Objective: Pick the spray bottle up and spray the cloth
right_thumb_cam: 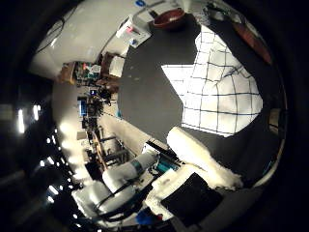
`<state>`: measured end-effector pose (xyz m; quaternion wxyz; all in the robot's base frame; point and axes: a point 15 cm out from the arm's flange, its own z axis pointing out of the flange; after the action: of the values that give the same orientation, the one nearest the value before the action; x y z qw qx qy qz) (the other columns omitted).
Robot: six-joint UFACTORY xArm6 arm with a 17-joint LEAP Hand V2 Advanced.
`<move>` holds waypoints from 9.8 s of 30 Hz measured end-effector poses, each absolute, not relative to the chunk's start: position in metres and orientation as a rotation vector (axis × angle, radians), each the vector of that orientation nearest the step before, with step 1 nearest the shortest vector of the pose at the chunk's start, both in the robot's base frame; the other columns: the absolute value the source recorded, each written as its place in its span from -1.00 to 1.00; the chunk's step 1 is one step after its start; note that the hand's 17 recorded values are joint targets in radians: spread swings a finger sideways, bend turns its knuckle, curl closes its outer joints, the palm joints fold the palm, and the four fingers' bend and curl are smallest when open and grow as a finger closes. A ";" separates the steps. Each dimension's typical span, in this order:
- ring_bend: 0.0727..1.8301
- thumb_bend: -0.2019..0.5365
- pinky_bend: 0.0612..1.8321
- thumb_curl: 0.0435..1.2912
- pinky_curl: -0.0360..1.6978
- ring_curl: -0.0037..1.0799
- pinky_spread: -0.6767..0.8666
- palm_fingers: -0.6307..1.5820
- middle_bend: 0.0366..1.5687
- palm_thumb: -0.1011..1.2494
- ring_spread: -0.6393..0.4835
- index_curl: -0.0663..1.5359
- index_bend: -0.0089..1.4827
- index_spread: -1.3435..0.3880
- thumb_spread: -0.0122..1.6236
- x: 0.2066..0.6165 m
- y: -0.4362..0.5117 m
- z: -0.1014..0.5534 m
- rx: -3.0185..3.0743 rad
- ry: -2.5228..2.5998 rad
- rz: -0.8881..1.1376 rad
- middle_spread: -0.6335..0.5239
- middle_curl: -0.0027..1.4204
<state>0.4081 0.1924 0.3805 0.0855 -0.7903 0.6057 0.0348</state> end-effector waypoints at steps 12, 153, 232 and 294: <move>-0.86 -0.50 -0.76 -0.55 -0.59 -0.53 0.41 -0.26 -0.80 0.06 0.48 -0.52 -0.75 0.25 0.46 0.384 0.174 0.446 -2.226 1.761 0.061 0.32 -0.57; -0.67 -0.51 -0.62 -0.53 -0.58 -0.47 0.18 -0.41 -0.74 0.09 0.20 -0.64 -0.80 0.28 0.41 0.387 -0.162 0.292 -1.202 1.431 0.505 0.25 -0.51; -0.63 -0.50 -0.71 -0.55 -0.59 -0.49 0.23 -0.33 -0.68 0.09 0.42 -0.63 -0.82 0.35 0.42 0.406 -0.137 0.290 -1.305 1.399 0.557 0.44 -0.51; -0.25 -0.50 -0.49 -0.54 -0.64 -0.45 0.18 -0.26 -0.27 0.15 0.13 -0.55 -0.77 0.29 0.42 0.442 -0.110 0.270 -1.371 1.402 0.575 0.04 -0.36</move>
<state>0.4422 -0.1096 0.2696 0.5221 -0.5722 0.5852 0.2399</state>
